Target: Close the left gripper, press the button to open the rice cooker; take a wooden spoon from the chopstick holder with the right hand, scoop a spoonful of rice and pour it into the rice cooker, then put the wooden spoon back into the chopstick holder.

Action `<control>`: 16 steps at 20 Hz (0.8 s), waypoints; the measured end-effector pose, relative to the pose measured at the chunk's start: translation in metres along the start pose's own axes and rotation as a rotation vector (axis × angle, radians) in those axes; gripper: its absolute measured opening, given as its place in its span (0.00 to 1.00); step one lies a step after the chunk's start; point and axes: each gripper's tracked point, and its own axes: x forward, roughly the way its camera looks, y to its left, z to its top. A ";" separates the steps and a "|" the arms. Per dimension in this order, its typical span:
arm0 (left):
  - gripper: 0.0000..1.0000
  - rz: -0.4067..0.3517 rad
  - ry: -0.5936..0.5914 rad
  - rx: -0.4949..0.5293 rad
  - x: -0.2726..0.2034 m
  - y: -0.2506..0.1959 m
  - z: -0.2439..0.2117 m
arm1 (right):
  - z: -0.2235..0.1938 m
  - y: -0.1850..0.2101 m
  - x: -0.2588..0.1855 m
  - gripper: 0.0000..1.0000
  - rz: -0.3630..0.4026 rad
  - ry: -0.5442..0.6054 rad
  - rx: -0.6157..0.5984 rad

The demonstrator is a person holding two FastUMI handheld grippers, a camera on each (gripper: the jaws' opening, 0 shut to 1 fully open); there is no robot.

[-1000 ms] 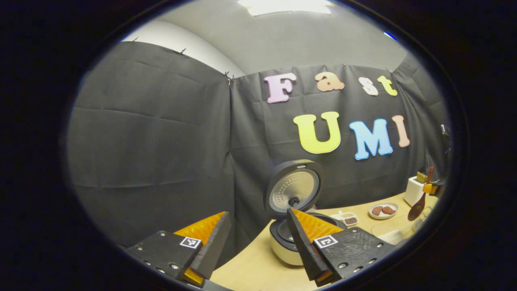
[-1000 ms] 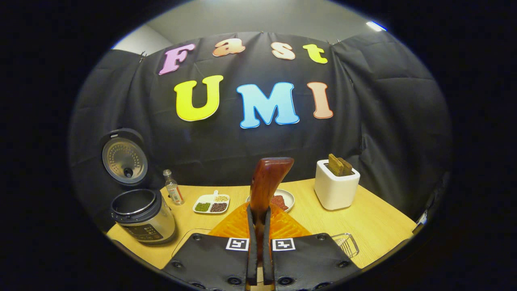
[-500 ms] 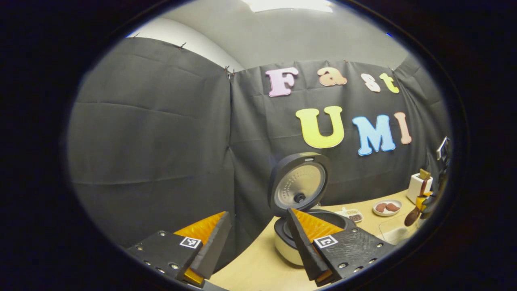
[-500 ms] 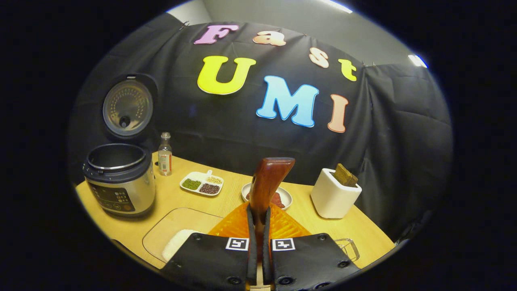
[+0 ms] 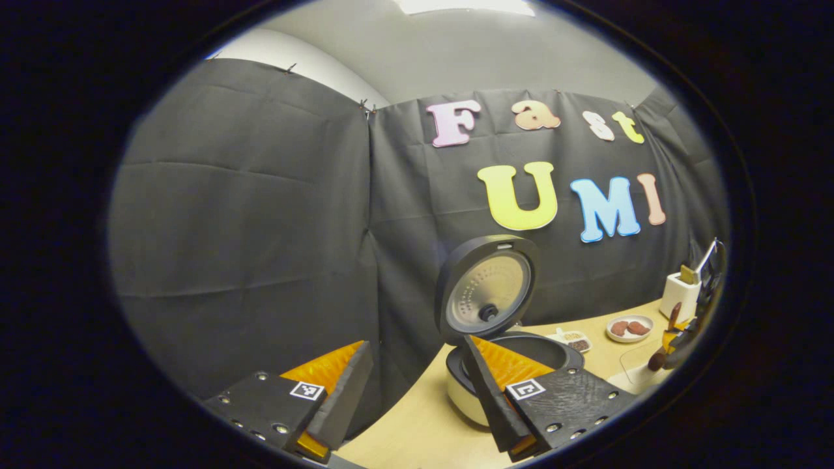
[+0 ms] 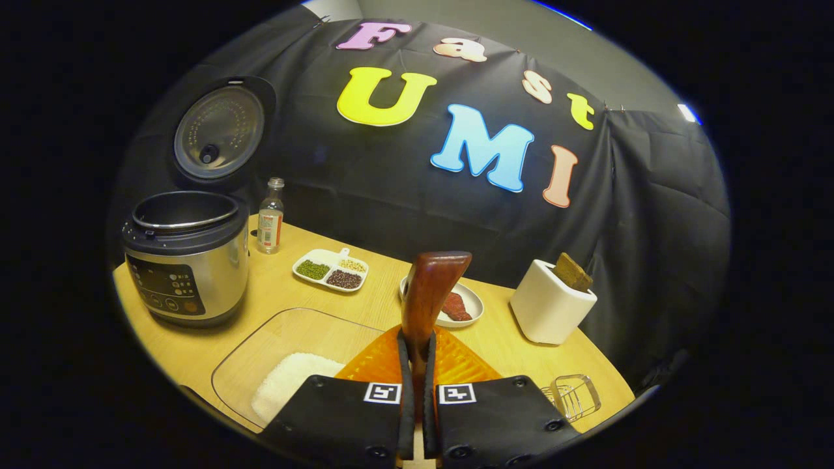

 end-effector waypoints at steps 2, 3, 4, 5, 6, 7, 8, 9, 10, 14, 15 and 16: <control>0.84 0.000 0.006 -0.005 0.001 0.000 -0.003 | -0.003 0.014 -0.002 0.07 0.034 0.014 0.021; 0.84 -0.002 0.011 -0.007 0.001 -0.001 -0.004 | -0.003 0.018 -0.002 0.07 0.045 0.021 0.032; 0.86 -0.003 0.012 -0.008 0.001 -0.002 -0.006 | -0.003 0.023 -0.004 0.07 0.058 0.028 0.046; 0.84 -0.004 0.011 -0.006 -0.001 -0.001 -0.005 | -0.004 0.027 -0.005 0.07 0.068 0.035 0.062; 0.84 -0.005 0.009 -0.002 -0.001 -0.001 -0.005 | -0.003 0.029 -0.006 0.07 0.081 0.044 0.082; 0.84 -0.004 0.007 0.000 -0.001 -0.001 -0.004 | -0.004 0.031 -0.006 0.07 0.091 0.053 0.106; 0.84 -0.002 0.006 0.000 -0.001 -0.001 -0.004 | -0.004 0.032 -0.008 0.07 0.101 0.064 0.135; 0.84 -0.001 0.005 -0.001 -0.002 0.001 -0.003 | -0.005 0.032 -0.008 0.07 0.109 0.076 0.170; 0.84 0.001 0.002 -0.003 -0.004 0.002 -0.002 | -0.004 0.032 -0.009 0.07 0.116 0.087 0.209; 0.84 0.004 -0.003 -0.010 -0.007 0.004 0.000 | -0.005 0.034 -0.009 0.07 0.162 0.133 0.381; 0.86 0.003 -0.003 -0.011 -0.007 0.002 0.001 | -0.005 0.033 -0.010 0.07 0.177 0.143 0.442; 0.86 0.001 -0.005 -0.012 -0.008 0.001 0.001 | -0.006 0.031 -0.010 0.07 0.188 0.158 0.506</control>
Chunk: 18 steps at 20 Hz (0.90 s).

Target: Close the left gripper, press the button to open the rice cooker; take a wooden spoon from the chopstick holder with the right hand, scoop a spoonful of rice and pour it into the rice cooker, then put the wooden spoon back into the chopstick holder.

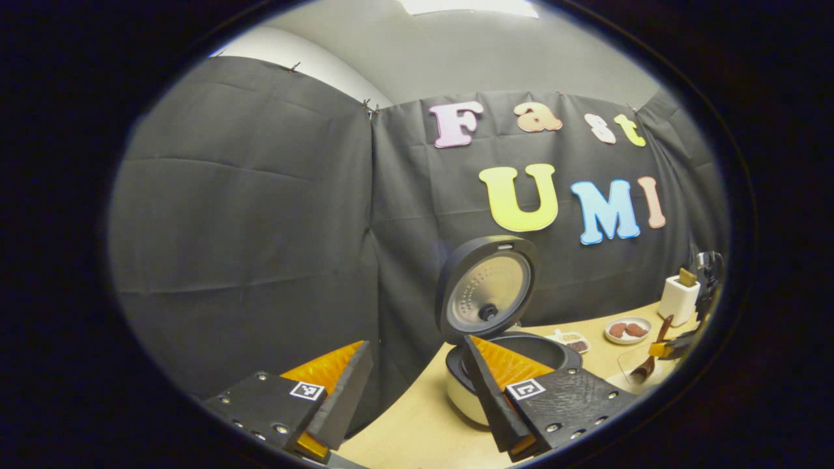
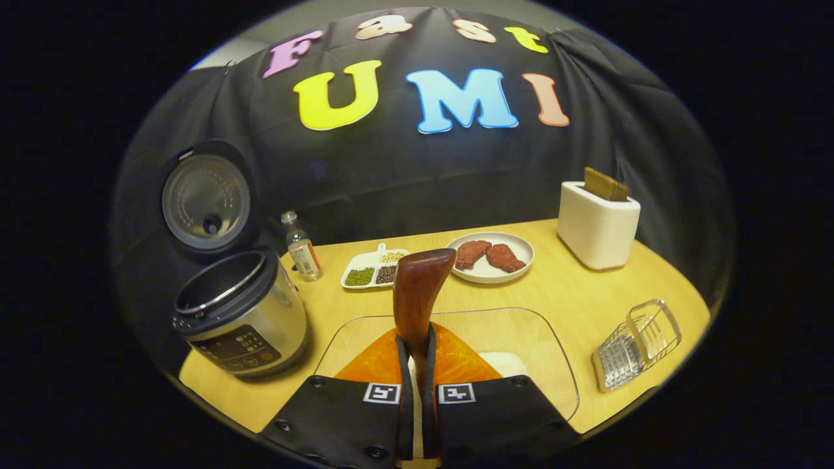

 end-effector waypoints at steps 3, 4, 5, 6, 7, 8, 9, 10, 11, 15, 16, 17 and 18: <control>0.86 -0.010 -0.004 0.002 -0.002 -0.006 0.002 | -0.001 -0.012 0.001 0.07 0.026 0.029 0.182; 0.86 -0.014 -0.005 0.003 -0.001 -0.007 0.003 | 0.000 -0.017 0.003 0.07 0.036 0.042 0.242; 0.86 -0.017 -0.007 0.004 -0.002 -0.009 0.004 | -0.001 -0.021 0.004 0.07 0.049 0.055 0.307; 0.86 -0.020 -0.010 0.004 -0.002 -0.010 0.006 | -0.002 -0.025 0.005 0.07 0.062 0.071 0.377; 0.86 -0.022 -0.012 0.003 -0.002 -0.011 0.007 | -0.004 -0.030 0.006 0.07 0.071 0.084 0.451; 0.86 -0.024 -0.011 0.001 -0.003 -0.011 0.008 | -0.004 -0.034 0.006 0.07 0.083 0.096 0.525; 0.86 -0.025 -0.013 0.000 -0.004 -0.012 0.010 | -0.005 -0.038 0.007 0.07 0.090 0.102 0.591; 0.86 -0.026 -0.015 0.000 -0.004 -0.013 0.010 | -0.005 -0.040 0.007 0.07 0.098 0.105 0.640; 0.86 -0.026 -0.017 0.002 -0.004 -0.013 0.011 | -0.006 -0.042 0.006 0.07 0.104 0.110 0.670; 0.84 -0.029 -0.017 0.006 -0.007 -0.016 0.012 | -0.001 -0.046 0.003 0.07 0.146 0.116 0.773; 0.84 -0.029 -0.018 0.003 -0.008 -0.016 0.013 | 0.003 -0.047 0.001 0.03 0.161 0.113 0.807; 0.84 -0.028 -0.017 0.000 -0.008 -0.017 0.012 | 0.007 -0.047 -0.001 0.07 0.179 0.112 0.842; 0.84 -0.026 -0.017 -0.002 -0.009 -0.018 0.012 | 0.011 -0.045 -0.002 0.04 0.198 0.112 0.871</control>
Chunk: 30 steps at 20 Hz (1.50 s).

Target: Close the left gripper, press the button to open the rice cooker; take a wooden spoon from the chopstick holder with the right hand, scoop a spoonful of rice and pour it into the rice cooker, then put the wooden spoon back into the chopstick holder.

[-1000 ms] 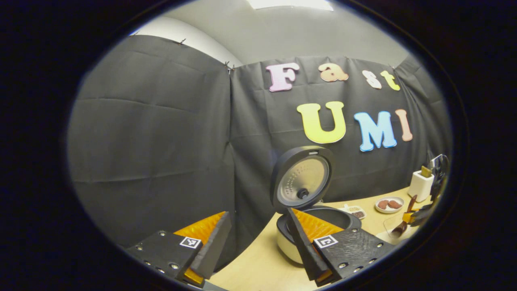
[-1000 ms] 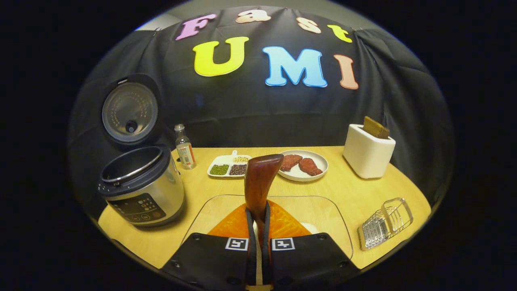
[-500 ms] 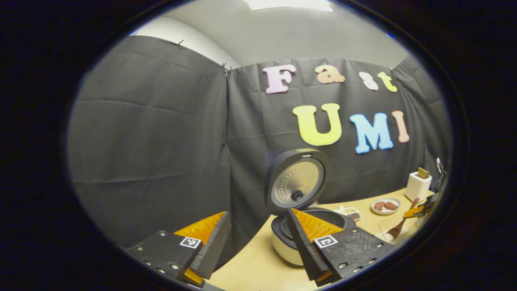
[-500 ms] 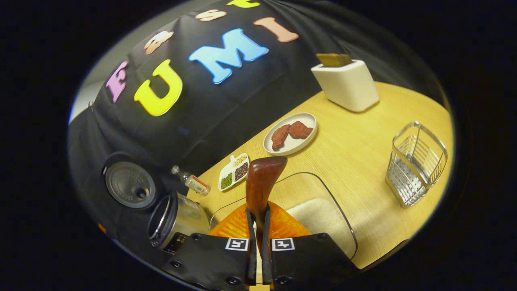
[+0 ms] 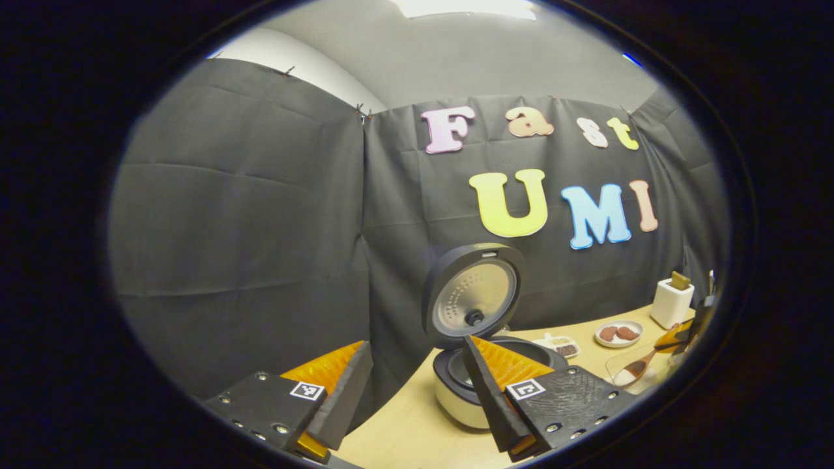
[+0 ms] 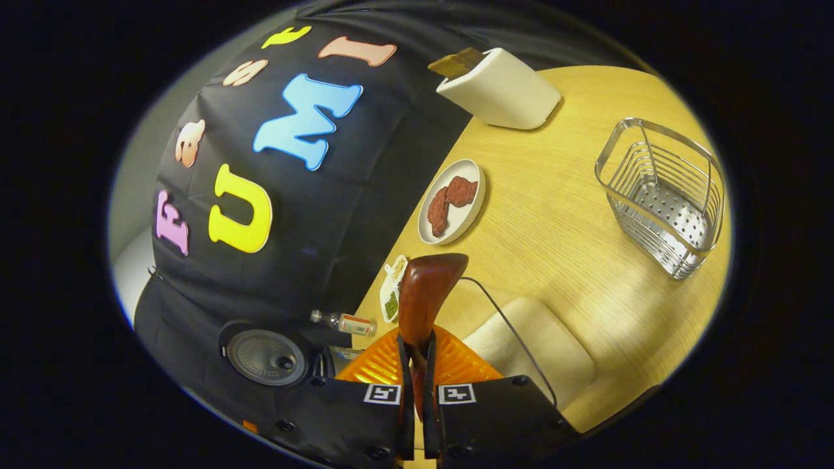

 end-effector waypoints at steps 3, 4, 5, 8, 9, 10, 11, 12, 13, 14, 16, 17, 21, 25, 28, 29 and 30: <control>0.84 0.005 -0.005 -0.008 -0.003 -0.001 0.001 | 0.005 0.019 -0.002 0.07 0.059 0.013 0.065; 0.84 0.009 -0.005 -0.010 -0.003 0.001 0.000 | 0.006 0.025 -0.002 0.07 0.074 0.015 0.085; 0.84 0.013 -0.004 -0.014 -0.003 0.003 -0.001 | 0.006 0.032 -0.002 0.07 0.089 0.020 0.102; 0.84 0.026 0.000 -0.027 -0.004 0.008 -0.003 | 0.006 0.057 0.001 0.07 0.135 0.036 0.142; 0.84 0.031 0.000 -0.030 -0.005 0.010 -0.002 | 0.005 0.066 0.003 0.07 0.151 0.043 0.155; 0.84 0.036 -0.001 -0.030 -0.005 0.013 -0.003 | 0.004 0.075 0.005 0.07 0.166 0.048 0.166; 0.86 0.043 0.000 -0.027 -0.005 0.016 -0.003 | 0.002 0.085 0.008 0.07 0.183 0.055 0.173; 0.86 0.050 0.001 -0.024 -0.006 0.019 -0.005 | 0.000 0.093 0.011 0.07 0.196 0.062 0.179; 0.86 0.055 0.000 -0.025 -0.005 0.021 -0.005 | -0.003 0.100 0.014 0.07 0.207 0.070 0.184; 0.84 0.060 -0.002 -0.026 -0.006 0.025 -0.003 | -0.007 0.108 0.018 0.07 0.215 0.077 0.188; 0.84 0.074 -0.007 -0.022 -0.008 0.032 -0.003 | -0.017 0.123 0.026 0.03 0.234 0.100 0.189; 0.84 0.082 -0.008 -0.018 -0.008 0.036 -0.004 | -0.023 0.131 0.029 0.07 0.243 0.112 0.184; 0.84 0.115 -0.001 -0.019 -0.014 0.054 -0.008 | -0.050 0.163 0.047 0.06 0.280 0.160 0.158; 0.84 0.155 0.010 -0.013 -0.020 0.074 -0.016 | -0.079 0.190 0.065 0.07 0.303 0.208 0.136; 0.84 0.187 0.015 -0.010 -0.027 0.090 -0.019 | -0.100 0.205 0.078 0.07 0.320 0.241 0.110; 0.84 0.200 0.017 -0.009 -0.030 0.096 -0.020 | -0.108 0.211 0.082 0.06 0.327 0.250 0.100; 0.84 0.213 0.023 -0.007 -0.032 0.102 -0.023 | -0.115 0.215 0.086 0.07 0.331 0.256 0.084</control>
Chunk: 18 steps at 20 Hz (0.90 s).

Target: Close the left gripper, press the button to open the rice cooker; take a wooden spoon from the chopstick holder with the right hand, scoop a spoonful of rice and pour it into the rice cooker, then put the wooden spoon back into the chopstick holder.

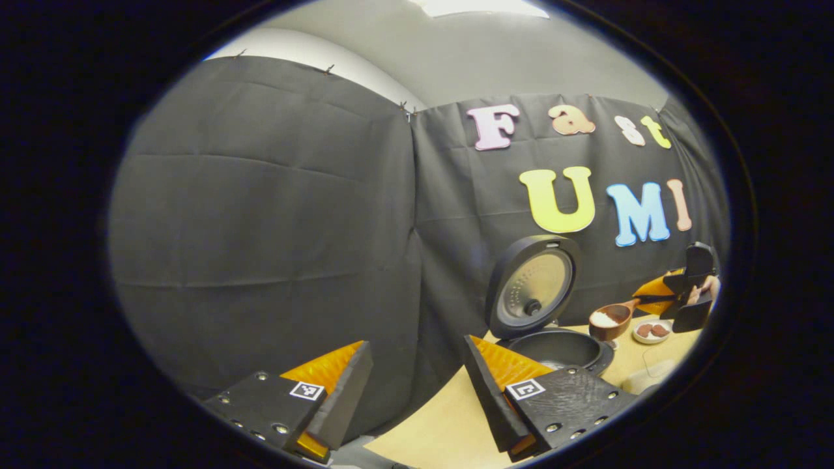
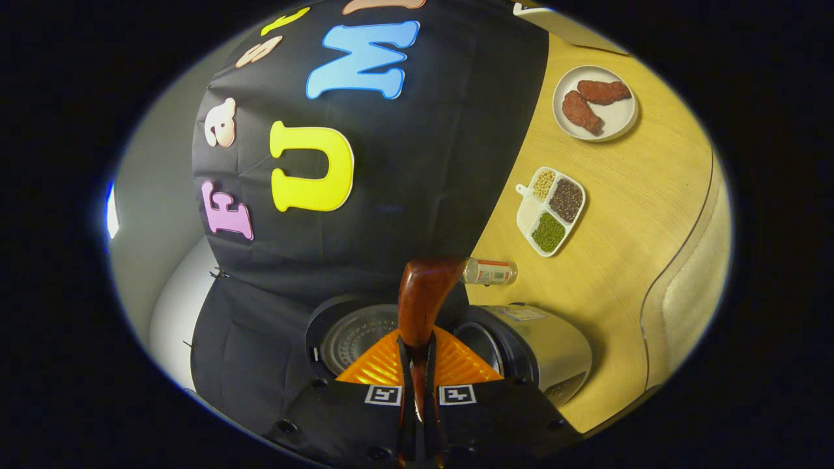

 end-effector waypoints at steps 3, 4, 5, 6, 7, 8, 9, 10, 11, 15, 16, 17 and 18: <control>0.84 0.033 0.010 0.012 -0.003 0.017 -0.003 | -0.017 0.001 0.023 0.06 -0.010 0.025 -0.056; 0.84 0.044 0.012 0.015 -0.005 0.022 -0.002 | -0.024 0.000 0.031 0.06 -0.013 0.037 -0.068; 0.84 0.056 0.015 0.017 -0.006 0.028 -0.004 | -0.033 0.000 0.035 0.06 -0.017 0.047 -0.080; 0.84 0.068 0.021 0.017 -0.007 0.033 -0.006 | -0.038 -0.001 0.041 0.06 -0.020 0.056 -0.093; 0.84 0.077 0.025 0.017 -0.008 0.036 -0.007 | -0.044 -0.002 0.049 0.06 -0.027 0.064 -0.105; 0.84 0.088 0.032 0.018 -0.010 0.040 -0.010 | -0.050 -0.004 0.056 0.06 -0.035 0.072 -0.122; 0.84 0.096 0.036 0.021 -0.010 0.043 -0.013 | -0.053 -0.007 0.066 0.06 -0.046 0.079 -0.145; 0.84 0.105 0.039 0.023 -0.010 0.046 -0.015 | -0.056 -0.012 0.072 0.06 -0.059 0.082 -0.170; 0.84 0.113 0.041 0.024 -0.011 0.050 -0.016 | -0.061 -0.014 0.078 0.02 -0.070 0.085 -0.205; 0.84 0.138 0.043 0.021 -0.011 0.061 -0.017 | -0.069 -0.023 0.096 0.06 -0.112 0.080 -0.406; 0.87 0.142 0.044 0.022 -0.011 0.063 -0.020 | -0.070 -0.023 0.098 0.02 -0.121 0.081 -0.462; 0.87 0.146 0.045 0.023 -0.012 0.065 -0.020 | -0.074 -0.021 0.100 0.07 -0.123 0.083 -0.514; 0.87 0.147 0.048 0.023 -0.012 0.066 -0.022 | -0.077 -0.019 0.101 0.02 -0.122 0.085 -0.560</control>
